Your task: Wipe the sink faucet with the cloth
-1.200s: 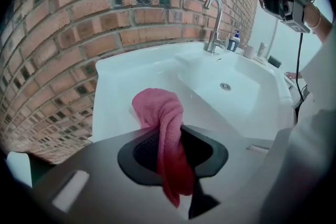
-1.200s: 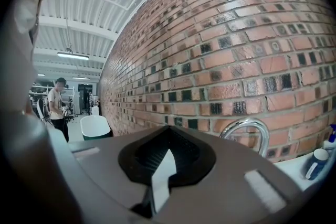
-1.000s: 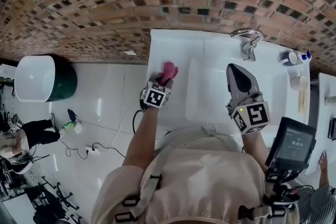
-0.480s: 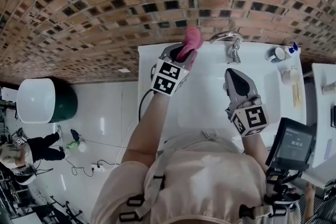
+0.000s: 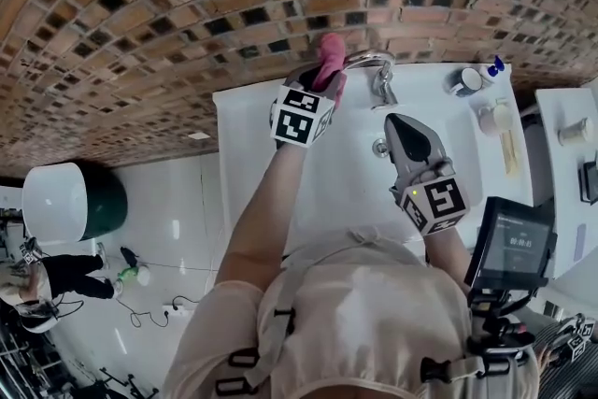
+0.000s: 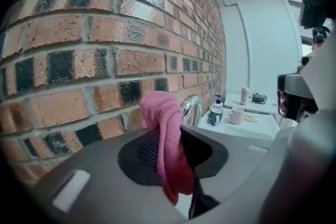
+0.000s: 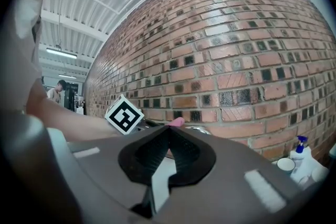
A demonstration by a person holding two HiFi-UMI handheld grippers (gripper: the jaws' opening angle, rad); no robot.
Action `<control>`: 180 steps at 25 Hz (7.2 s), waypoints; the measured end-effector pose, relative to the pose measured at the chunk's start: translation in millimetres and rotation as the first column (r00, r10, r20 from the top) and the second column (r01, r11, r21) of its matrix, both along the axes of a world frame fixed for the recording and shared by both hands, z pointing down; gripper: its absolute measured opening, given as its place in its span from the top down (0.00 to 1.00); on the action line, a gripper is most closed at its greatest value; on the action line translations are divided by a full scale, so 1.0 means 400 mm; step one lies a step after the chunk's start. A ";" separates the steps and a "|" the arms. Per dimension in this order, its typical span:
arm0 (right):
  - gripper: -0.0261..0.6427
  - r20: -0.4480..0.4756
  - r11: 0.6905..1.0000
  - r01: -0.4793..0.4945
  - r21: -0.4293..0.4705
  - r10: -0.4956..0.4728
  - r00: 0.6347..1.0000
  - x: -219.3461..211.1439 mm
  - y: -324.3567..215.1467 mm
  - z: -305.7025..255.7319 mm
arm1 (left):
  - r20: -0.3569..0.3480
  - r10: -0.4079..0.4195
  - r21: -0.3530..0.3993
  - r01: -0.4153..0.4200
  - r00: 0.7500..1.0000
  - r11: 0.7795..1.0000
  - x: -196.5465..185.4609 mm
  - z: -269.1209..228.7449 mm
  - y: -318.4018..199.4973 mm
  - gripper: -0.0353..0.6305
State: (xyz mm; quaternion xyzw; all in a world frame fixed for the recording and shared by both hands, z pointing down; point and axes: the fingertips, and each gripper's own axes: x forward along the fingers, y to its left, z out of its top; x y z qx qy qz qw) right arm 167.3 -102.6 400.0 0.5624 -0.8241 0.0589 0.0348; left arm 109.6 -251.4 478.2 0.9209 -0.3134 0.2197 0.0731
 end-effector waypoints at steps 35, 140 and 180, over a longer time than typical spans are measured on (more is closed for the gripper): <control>0.98 0.005 0.998 -0.070 -0.005 0.070 0.998 0.081 -0.028 0.011 | -0.053 0.111 0.150 -0.102 0.992 0.983 0.189 -0.147 0.015 0.80; 0.98 -0.002 0.995 0.090 -0.034 -0.090 0.996 -0.294 0.069 -0.010 | 0.094 -0.414 -0.013 0.416 0.906 0.909 -0.721 0.216 0.311 0.45; 0.98 -0.049 0.989 0.135 0.061 -0.132 0.990 -0.333 0.045 -0.071 | -0.267 -0.132 0.305 0.214 0.955 0.928 -0.499 -0.256 0.314 0.94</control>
